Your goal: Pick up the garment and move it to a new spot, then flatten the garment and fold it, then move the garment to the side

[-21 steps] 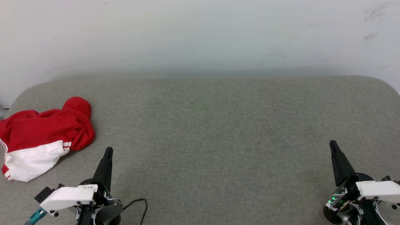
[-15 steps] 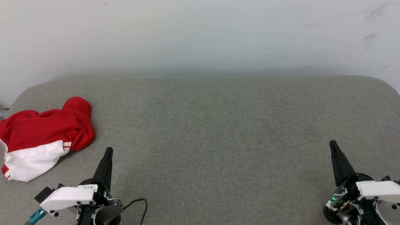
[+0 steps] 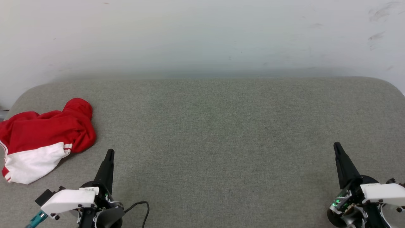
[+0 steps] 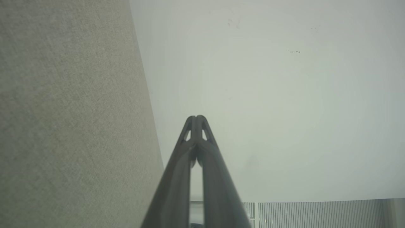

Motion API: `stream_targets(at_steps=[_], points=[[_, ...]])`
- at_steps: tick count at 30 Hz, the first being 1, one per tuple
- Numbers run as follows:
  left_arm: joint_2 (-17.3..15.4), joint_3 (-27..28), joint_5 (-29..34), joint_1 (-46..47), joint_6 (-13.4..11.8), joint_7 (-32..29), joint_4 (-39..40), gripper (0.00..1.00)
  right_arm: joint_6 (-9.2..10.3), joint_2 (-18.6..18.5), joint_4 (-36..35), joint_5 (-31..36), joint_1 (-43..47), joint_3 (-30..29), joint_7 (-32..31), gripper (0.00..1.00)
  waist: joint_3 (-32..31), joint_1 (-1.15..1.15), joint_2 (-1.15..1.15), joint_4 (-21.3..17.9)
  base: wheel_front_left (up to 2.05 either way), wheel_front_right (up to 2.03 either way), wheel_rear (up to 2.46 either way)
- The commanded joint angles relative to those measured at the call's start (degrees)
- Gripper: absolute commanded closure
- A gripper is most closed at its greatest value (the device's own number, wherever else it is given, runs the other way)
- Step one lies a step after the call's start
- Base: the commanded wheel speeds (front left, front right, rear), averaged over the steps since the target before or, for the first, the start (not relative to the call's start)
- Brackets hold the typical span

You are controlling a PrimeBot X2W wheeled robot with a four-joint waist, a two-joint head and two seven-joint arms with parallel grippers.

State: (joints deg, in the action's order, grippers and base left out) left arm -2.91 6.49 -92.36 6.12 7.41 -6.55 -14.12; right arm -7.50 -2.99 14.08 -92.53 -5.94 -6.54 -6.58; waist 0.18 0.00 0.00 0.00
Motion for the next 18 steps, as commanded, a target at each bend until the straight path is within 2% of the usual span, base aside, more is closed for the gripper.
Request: stream_targets(at_steps=[1, 10, 18], points=[[0.1, 0.2, -0.1, 0.3, 0.3, -0.1, 0.1, 0.00, 0.02, 0.2, 0.1, 0.3, -0.7, 0.0, -0.1, 0.00, 0.0, 0.00, 0.00, 0.0, 0.00, 0.00, 0.00], [0.1, -0.8, 0.9, -1.3, -0.1, 1.8, -0.3, 0.00, 0.00, 0.0, 1.0, 2.0, 1.6, 0.2, 1.7, 0.00, 0.1, 0.00, 0.00, 0.0, 0.00, 0.00, 0.00], [0.1, -0.2, 7.4, -1.2, -0.1, 4.0, 1.0, 0.00, 0.00, 0.1, -1.1, 9.7, 1.8, -0.6, 3.9, 0.00, 0.2, 0.00, 0.00, 0.0, 0.00, 0.00, 0.00]])
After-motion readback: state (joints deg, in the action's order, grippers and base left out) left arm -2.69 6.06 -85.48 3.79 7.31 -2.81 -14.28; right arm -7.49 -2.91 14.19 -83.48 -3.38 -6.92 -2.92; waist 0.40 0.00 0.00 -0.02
